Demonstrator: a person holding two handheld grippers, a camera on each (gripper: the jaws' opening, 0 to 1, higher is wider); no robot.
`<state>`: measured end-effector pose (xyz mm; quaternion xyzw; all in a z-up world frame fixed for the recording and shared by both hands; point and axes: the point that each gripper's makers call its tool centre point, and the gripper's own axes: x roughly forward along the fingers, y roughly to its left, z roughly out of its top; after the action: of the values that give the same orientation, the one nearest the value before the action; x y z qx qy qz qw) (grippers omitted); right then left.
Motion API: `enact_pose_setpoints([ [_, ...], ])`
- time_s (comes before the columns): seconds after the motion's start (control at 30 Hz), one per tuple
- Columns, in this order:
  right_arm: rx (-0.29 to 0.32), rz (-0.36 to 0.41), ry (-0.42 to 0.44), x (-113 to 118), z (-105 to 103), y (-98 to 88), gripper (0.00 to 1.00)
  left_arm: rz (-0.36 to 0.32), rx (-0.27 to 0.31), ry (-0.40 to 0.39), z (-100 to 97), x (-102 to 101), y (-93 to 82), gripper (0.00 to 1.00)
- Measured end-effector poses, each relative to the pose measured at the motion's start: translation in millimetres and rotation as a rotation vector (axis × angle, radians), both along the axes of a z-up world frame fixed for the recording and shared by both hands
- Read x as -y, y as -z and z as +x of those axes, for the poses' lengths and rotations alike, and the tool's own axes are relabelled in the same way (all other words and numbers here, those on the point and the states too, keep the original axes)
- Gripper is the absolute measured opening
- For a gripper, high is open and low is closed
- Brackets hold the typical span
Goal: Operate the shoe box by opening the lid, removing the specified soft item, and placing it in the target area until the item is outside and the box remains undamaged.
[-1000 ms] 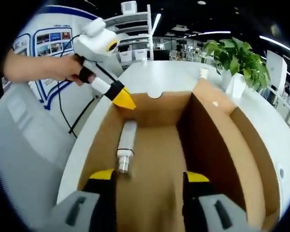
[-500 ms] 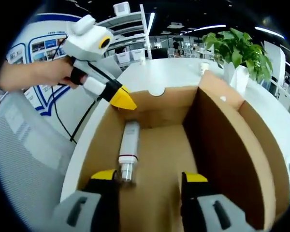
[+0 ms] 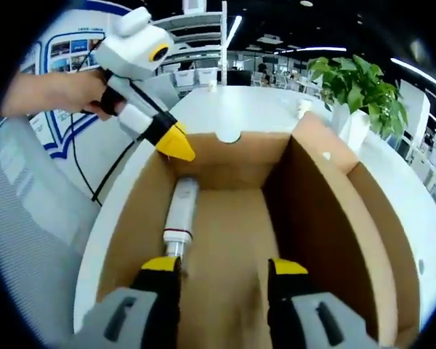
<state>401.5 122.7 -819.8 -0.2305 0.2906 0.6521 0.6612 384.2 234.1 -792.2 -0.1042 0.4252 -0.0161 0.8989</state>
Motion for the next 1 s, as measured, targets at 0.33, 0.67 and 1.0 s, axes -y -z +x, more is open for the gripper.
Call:
enact_pose_setpoints([
  [0.33,-0.049,-0.002,-0.031,-6,-16,8.3,0.45,-0.004,0.001,-0.002,0.5,-1,0.7,0.03],
  [0.67,0.093,-0.067,-0.047,1,-1,18.9,0.37,-0.009,0.0,-0.004,0.6,0,0.5,0.03],
  [1.0,0.085,-0.058,-0.029,-2,2,23.5,0.34,-0.015,0.0,-0.007,0.7,0,0.6,0.03],
])
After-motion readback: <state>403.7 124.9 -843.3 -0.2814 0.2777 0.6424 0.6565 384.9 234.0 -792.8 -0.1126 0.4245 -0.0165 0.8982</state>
